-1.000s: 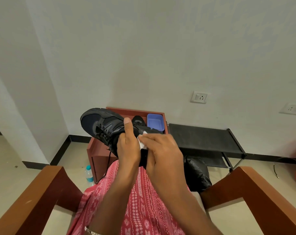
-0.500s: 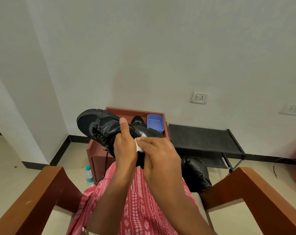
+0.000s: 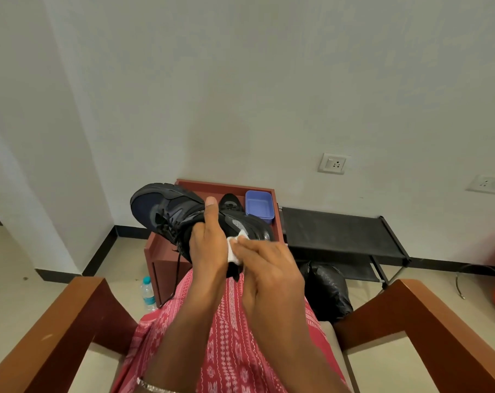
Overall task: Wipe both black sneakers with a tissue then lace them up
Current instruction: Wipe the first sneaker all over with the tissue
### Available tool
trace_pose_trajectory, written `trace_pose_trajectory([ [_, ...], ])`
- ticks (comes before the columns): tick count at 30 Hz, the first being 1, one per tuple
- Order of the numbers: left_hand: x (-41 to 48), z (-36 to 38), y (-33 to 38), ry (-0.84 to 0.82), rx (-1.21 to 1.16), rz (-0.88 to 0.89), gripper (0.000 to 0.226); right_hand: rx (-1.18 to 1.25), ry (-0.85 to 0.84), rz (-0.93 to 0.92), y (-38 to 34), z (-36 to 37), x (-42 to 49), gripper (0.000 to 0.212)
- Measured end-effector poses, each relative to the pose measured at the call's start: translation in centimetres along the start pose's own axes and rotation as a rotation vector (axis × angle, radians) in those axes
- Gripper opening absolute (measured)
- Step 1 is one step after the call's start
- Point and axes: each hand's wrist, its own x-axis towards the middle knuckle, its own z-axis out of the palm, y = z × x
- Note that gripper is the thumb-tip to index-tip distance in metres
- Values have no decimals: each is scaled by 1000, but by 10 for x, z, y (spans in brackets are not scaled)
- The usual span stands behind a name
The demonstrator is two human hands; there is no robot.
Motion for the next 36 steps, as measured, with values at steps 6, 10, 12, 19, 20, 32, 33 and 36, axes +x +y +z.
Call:
trace_pose_trajectory([
  [6, -6, 3, -4, -75, -39, 12, 78, -70, 34, 6, 19, 10, 31, 43],
  [10, -2, -3, -2, -45, -46, 10, 73, -110, 62, 20, 23, 11, 8, 50],
  [12, 0, -6, -2, -25, -36, 17, 69, -98, 61, 32, 25, 10, -4, 52],
  [19, -10, -1, 3, -80, -49, 17, 59, -112, 35, 21, 37, 17, 29, 40],
  [20, -11, 0, 2, -90, -47, 21, 64, -136, 27, 20, 39, 19, 34, 40],
  [32, -5, -2, 0, -28, -80, -13, 48, -96, 61, 23, 46, 13, -4, 49],
  [33, -4, -1, 0, -45, -83, 1, 49, -92, 62, 18, 48, 13, 2, 46],
  [36, -4, 0, -1, -92, -69, 33, 51, -86, 96, 9, 53, 15, 28, 39],
])
